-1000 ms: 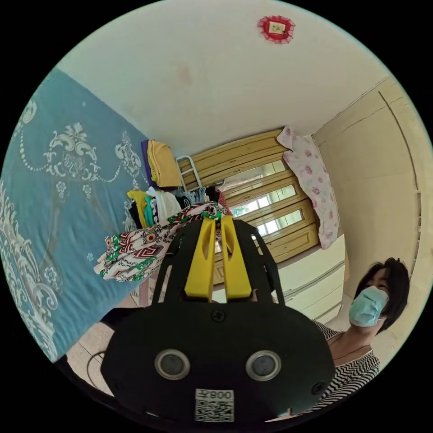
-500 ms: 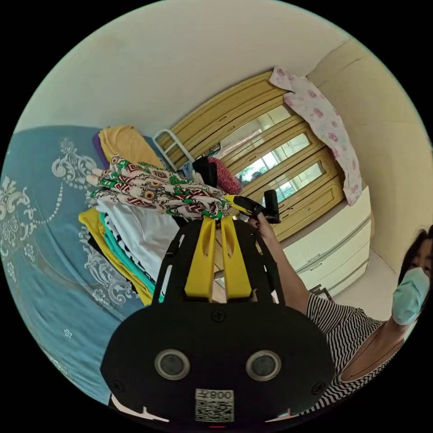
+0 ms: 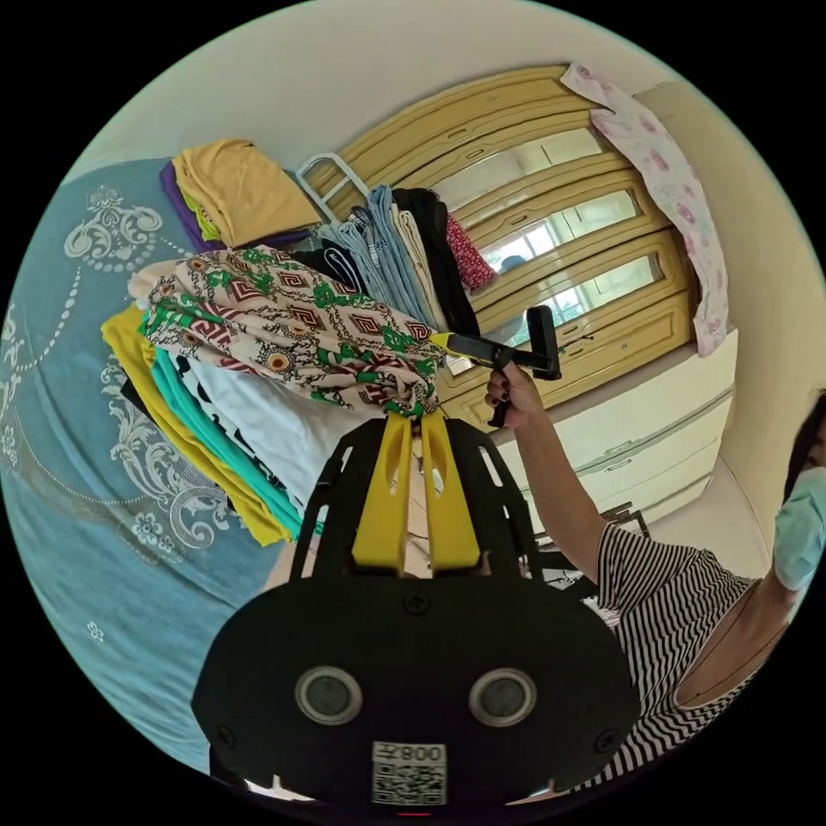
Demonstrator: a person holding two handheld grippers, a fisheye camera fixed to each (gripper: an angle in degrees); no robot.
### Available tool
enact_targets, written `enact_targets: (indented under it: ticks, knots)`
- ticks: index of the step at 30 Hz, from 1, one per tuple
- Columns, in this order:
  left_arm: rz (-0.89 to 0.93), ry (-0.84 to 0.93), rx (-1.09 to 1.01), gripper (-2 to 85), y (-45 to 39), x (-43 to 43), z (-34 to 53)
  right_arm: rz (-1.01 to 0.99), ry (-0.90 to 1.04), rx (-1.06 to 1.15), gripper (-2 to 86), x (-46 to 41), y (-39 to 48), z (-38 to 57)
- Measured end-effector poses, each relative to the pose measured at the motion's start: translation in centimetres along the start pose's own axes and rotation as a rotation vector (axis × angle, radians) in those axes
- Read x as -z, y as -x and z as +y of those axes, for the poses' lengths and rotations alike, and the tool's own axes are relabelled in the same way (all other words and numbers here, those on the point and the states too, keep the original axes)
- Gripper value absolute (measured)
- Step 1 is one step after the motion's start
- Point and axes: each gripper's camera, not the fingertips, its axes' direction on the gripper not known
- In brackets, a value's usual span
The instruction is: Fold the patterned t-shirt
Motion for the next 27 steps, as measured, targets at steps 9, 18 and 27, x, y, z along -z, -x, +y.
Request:
enact_targets:
  ticks: [9,18,27]
  knots:
    - [-0.111,0.179,0.078,3.2,2.4,-8.5,0.0,0.095,0.110,-0.104,1.8,-6.7,-3.9,3.2]
    - [-0.066,0.151,0.102,2.9,2.9,-8.8,-0.2,0.125,0.043,-0.111,1.8,-7.5,-3.6,5.3]
    - [-0.069,0.034,-0.016,1.5,0.2,-6.4,-1.7,0.317,-0.132,-0.161,0.2,-4.4,-0.8,9.6]
